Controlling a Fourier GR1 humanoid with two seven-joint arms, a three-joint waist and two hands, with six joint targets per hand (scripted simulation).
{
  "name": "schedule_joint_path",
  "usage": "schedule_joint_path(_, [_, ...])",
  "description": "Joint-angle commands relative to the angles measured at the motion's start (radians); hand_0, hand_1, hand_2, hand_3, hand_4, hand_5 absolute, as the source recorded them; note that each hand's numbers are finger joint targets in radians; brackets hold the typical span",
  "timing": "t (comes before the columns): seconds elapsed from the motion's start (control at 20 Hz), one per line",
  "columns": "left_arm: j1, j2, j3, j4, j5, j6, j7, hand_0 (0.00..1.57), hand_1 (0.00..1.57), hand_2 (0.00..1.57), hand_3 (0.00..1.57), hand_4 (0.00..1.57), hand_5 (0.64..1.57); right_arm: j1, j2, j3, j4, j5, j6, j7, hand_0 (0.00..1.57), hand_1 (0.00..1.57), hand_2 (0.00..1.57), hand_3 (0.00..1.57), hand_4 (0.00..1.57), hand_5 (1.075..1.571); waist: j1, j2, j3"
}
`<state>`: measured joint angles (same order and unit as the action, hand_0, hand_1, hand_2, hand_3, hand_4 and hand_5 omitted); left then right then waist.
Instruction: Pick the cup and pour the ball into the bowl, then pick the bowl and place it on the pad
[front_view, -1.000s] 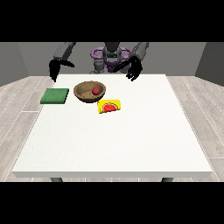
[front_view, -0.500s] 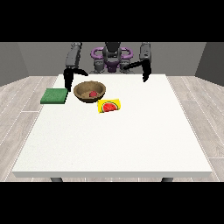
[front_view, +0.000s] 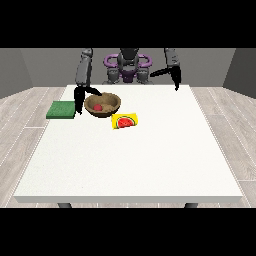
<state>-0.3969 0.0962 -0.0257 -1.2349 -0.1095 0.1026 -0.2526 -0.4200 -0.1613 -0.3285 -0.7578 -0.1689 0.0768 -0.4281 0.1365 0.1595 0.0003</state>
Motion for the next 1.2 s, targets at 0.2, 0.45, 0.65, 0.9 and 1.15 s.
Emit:
schedule_joint_path(0.2, [0.007,0.01,0.013,-0.067,-0.014,-0.007,-0.003,0.0,0.0,0.0,0.0,0.0,1.566,-0.063,-0.004,0.006,0.182,0.008,0.024,-0.153,0.0,0.0,0.0,0.0,0.14,1.564,-0.003,0.064,0.0003])
schedule_joint_path(0.45, [-0.01,0.037,0.026,-0.095,0.016,-0.053,0.059,0.0,0.0,0.0,0.0,0.0,1.566,-0.082,0.029,-0.052,0.245,-0.056,-0.076,0.03,0.0,0.0,0.0,0.0,0.46,1.547,0.007,0.037,0.0003])
schedule_joint_path(0.65, [-0.012,0.004,-0.024,-0.153,0.006,-0.058,0.041,0.0,0.0,0.0,0.0,0.47,1.564,0.013,-0.057,0.025,0.281,0.121,-0.271,-0.034,1.57,1.57,1.57,1.09,0.85,1.505,0.09,0.119,-0.0013])
schedule_joint_path(0.9, [-0.04,0.006,-0.012,-0.114,0.018,-0.072,0.049,0.0,0.0,0.0,0.0,0.71,1.515,0.012,-0.1,0.106,0.245,0.249,-0.451,0.06,1.57,1.57,1.57,1.49,0.93,1.563,0.101,0.077,-0.0055])
schedule_joint_path(1.15, [0.015,0.048,0.058,-0.008,0.065,-0.109,0.027,0.0,0.0,0.0,0.0,0.96,1.423,-0.063,-0.119,0.163,0.189,0.289,-0.479,0.319,1.57,1.57,1.57,1.05,0.86,1.567,0.057,-0.078,-0.0054])
